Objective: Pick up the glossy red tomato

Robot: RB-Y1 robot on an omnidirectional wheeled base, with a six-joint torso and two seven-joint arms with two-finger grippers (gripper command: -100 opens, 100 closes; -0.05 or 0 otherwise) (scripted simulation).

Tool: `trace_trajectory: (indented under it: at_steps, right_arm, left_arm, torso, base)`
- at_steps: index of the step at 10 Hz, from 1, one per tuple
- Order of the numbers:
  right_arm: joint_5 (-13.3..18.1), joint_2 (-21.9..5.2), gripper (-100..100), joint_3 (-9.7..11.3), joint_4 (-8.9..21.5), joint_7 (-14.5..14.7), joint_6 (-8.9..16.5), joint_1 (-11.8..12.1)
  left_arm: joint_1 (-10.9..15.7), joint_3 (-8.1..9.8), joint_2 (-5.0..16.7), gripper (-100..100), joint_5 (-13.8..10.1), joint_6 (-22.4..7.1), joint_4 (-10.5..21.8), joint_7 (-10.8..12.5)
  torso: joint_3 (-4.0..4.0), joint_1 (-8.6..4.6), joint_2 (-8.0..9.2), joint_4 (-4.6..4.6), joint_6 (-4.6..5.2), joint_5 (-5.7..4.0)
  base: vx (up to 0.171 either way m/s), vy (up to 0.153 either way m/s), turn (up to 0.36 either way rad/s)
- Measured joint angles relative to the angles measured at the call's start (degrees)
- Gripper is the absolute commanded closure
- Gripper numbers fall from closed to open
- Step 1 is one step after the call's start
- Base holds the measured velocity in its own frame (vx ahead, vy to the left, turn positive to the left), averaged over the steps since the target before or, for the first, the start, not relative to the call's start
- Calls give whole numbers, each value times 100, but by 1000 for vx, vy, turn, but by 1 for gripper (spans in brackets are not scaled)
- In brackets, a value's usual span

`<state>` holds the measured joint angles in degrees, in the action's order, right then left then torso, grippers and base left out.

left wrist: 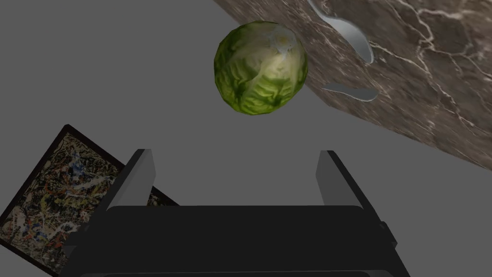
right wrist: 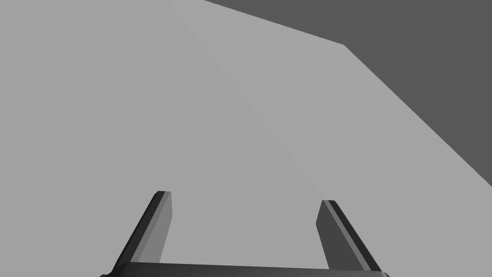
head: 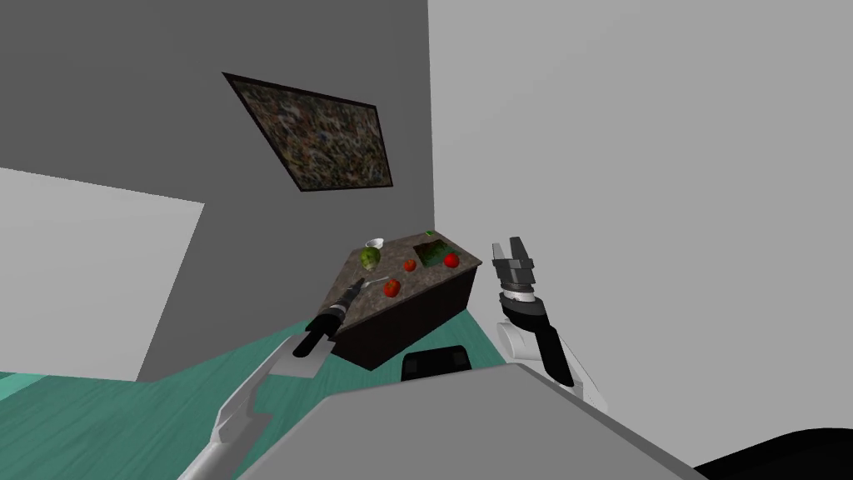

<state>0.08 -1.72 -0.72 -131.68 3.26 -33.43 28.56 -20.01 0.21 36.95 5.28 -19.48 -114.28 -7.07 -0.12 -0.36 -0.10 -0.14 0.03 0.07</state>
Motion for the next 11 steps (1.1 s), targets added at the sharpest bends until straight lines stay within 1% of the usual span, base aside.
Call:
trace_trajectory:
  at_steps: [1, 2, 3, 4, 6, 8, 10, 11]
  right_arm:
    - [0, 0, 0, 0, 0, 0, 0, 0]
    - [0, 0, 0, 0, 0, 0, 0, 0]
    - [0, -1, 0, 0, 0, 0, 0, -1]
    - [0, -1, 0, 0, 0, 0, 0, 0]
    - [0, -1, 0, -1, 0, 0, 0, 0]
    - [0, -1, 0, -1, 0, 0, 0, 0]
    - [0, -1, 0, -1, 0, 0, 0, 0]
    - [0, -1, 0, -1, 0, 0, 0, 0]
  left_arm:
    - [105, -2, 74, -100, -6, -22, -3, -2]
    - [181, -16, 106, -100, -14, -13, 18, -18]
    - [162, -44, 16, -100, -13, 42, 85, -43]
    - [32, -53, -139, -100, 0, 110, 104, -58]
    - [-216, -41, -362, -100, 0, 233, 145, -50]
    - [-398, -45, -550, -100, 1, 301, 193, -35]
    - [-643, -40, -678, -100, 8, 326, 137, -28]
    - [-657, -41, -687, 0, 10, 325, 133, -28]
  torso:
    - [-2, 4, -5, -1, 1, 1]
    - [-6, 11, -10, -2, 2, 3]
    - [-9, 23, -15, -4, 5, 6]
    - [-9, 38, -15, -4, 3, 9]
    - [-9, 45, -14, -4, 1, 11]
    - [-7, 36, -12, -3, 1, 9]
    - [-6, 33, -11, -3, 0, 8]
    - [-7, 33, -12, -3, 0, 7]
  base:
    - [-3, -48, 30]
    - [13, -14, -184]
    - [14, 25, -234]
    - [14, 41, -241]
    - [6, 24, -163]
    - [0, 5, -93]
    - [1, 1, -52]
    - [0, 0, 0]
